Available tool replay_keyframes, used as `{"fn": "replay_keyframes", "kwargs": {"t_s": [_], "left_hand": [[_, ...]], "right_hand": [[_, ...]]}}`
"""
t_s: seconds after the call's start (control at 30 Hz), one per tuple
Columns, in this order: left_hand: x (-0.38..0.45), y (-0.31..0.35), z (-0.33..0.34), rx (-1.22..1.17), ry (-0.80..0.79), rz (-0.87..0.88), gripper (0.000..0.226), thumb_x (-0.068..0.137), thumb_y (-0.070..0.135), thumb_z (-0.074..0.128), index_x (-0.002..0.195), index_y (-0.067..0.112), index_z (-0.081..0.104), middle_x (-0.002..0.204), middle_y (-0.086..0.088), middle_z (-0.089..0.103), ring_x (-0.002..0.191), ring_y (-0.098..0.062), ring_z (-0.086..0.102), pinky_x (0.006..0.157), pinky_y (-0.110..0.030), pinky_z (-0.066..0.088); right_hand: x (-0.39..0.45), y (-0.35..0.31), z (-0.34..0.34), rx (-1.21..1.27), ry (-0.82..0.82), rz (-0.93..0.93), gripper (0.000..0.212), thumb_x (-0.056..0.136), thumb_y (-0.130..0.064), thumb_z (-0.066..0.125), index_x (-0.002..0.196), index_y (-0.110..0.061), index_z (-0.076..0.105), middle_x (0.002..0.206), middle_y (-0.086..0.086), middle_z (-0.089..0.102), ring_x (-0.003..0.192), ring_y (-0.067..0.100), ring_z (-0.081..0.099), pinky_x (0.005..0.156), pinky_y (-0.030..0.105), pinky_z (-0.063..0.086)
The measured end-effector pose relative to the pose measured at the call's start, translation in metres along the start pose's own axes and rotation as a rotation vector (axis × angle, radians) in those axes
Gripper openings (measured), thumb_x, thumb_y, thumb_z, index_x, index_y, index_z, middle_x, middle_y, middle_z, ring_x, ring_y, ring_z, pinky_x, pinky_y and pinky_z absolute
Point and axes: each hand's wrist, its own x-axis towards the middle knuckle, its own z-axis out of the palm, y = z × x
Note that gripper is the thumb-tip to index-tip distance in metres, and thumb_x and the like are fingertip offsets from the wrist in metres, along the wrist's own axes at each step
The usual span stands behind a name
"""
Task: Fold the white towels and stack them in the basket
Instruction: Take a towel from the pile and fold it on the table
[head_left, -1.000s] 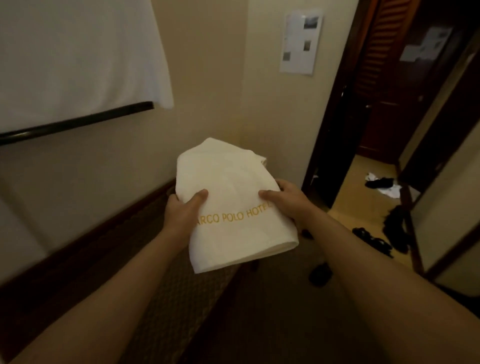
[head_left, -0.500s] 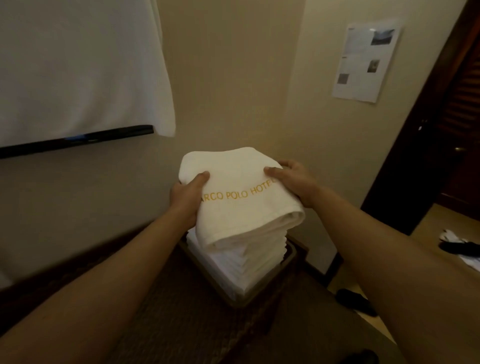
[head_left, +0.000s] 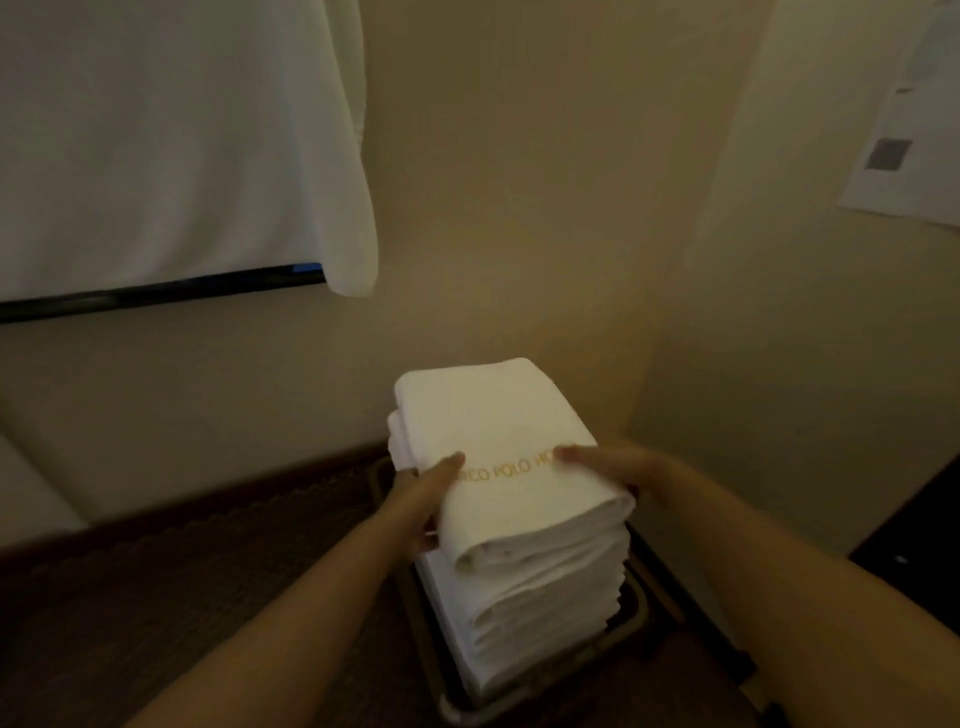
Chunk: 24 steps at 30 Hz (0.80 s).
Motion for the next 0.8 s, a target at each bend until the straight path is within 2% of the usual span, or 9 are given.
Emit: {"fn": "replay_keyframes", "kwargs": {"t_s": [0.07, 0.17, 0.27, 0.33, 0.4, 0.5, 0.6, 0.7, 0.8], "left_hand": [[0.001, -0.024, 0.000, 0.064, 0.051, 0.033, 0.083, 0.073, 0.056, 0.083, 0.139, 0.028, 0.043, 0.130, 0.001, 0.061, 0.110, -0.027, 0.063, 0.083, -0.047, 0.057], [-0.009, -0.024, 0.012, 0.037, 0.200, 0.128, 0.070, 0.085, 0.049, 0.076, 0.141, 0.023, 0.043, 0.135, -0.001, 0.058, 0.111, -0.027, 0.062, 0.079, -0.044, 0.057], [-0.016, -0.025, 0.019, 0.012, 0.400, 0.229, 0.064, 0.091, 0.044, 0.071, 0.141, 0.015, 0.043, 0.131, -0.009, 0.058, 0.108, -0.029, 0.062, 0.090, -0.050, 0.057], [-0.024, -0.038, 0.026, -0.009, 0.463, 0.271, 0.062, 0.092, 0.040, 0.070, 0.141, 0.013, 0.042, 0.128, -0.009, 0.058, 0.108, -0.028, 0.062, 0.093, -0.050, 0.055], [-0.029, -0.056, 0.037, 0.007, 0.514, 0.282, 0.059, 0.094, 0.035, 0.069, 0.141, 0.011, 0.044, 0.127, -0.010, 0.059, 0.106, -0.027, 0.061, 0.093, -0.047, 0.055], [-0.035, -0.076, 0.043, -0.041, 0.541, 0.262, 0.056, 0.094, 0.033, 0.070, 0.139, 0.010, 0.045, 0.131, -0.013, 0.059, 0.105, -0.028, 0.063, 0.093, -0.049, 0.055], [-0.038, -0.073, 0.046, -0.083, 0.543, 0.251, 0.052, 0.097, 0.032, 0.067, 0.138, 0.010, 0.043, 0.127, -0.011, 0.057, 0.104, -0.029, 0.061, 0.087, -0.048, 0.056], [-0.038, -0.063, 0.043, -0.070, 0.517, 0.239, 0.052, 0.098, 0.032, 0.065, 0.138, 0.008, 0.041, 0.129, -0.013, 0.055, 0.106, -0.032, 0.060, 0.082, -0.047, 0.055], [-0.040, -0.061, 0.042, -0.048, 0.512, 0.213, 0.056, 0.098, 0.034, 0.065, 0.141, 0.009, 0.041, 0.133, -0.015, 0.055, 0.108, -0.034, 0.060, 0.081, -0.048, 0.055]], "right_hand": [[0.012, 0.018, -0.006, 0.005, 0.045, -0.054, 0.050, 0.080, -0.030, 0.081, 0.120, -0.002, 0.068, 0.096, 0.008, 0.078, 0.085, 0.022, 0.076, 0.072, 0.034, 0.062], [0.026, 0.007, -0.019, 0.036, -0.026, -0.085, 0.071, 0.063, -0.038, 0.088, 0.121, -0.001, 0.067, 0.107, 0.014, 0.076, 0.098, 0.030, 0.074, 0.084, 0.043, 0.060], [0.035, -0.003, -0.026, 0.121, -0.114, -0.110, 0.058, 0.077, -0.037, 0.080, 0.123, -0.005, 0.066, 0.117, 0.015, 0.073, 0.110, 0.033, 0.069, 0.097, 0.048, 0.054], [0.036, 0.005, -0.027, 0.120, -0.143, -0.090, 0.049, 0.085, -0.033, 0.075, 0.124, -0.005, 0.065, 0.118, 0.015, 0.073, 0.112, 0.033, 0.069, 0.099, 0.047, 0.053], [0.032, 0.021, -0.031, 0.032, -0.148, -0.098, 0.046, 0.090, -0.031, 0.073, 0.127, -0.005, 0.064, 0.113, 0.012, 0.075, 0.105, 0.029, 0.072, 0.091, 0.043, 0.057], [0.021, 0.034, -0.038, -0.062, -0.168, -0.105, 0.044, 0.090, -0.038, 0.072, 0.124, -0.010, 0.066, 0.106, 0.005, 0.077, 0.091, 0.022, 0.075, 0.070, 0.035, 0.060], [0.011, 0.032, -0.051, -0.059, -0.259, 0.018, 0.048, 0.089, -0.053, 0.069, 0.118, -0.014, 0.069, 0.093, 0.003, 0.076, 0.067, 0.017, 0.069, 0.049, 0.025, 0.049], [0.009, 0.037, -0.065, -0.248, -0.261, 0.074, 0.054, 0.083, -0.068, 0.064, 0.107, -0.020, 0.068, 0.075, 0.001, 0.064, 0.056, 0.012, 0.050, 0.051, 0.023, 0.033], [0.004, 0.048, -0.067, -0.318, -0.244, 0.052, 0.054, 0.090, -0.065, 0.056, 0.113, -0.018, 0.067, 0.079, 0.007, 0.069, 0.058, 0.013, 0.050, 0.058, 0.026, 0.031]]}}
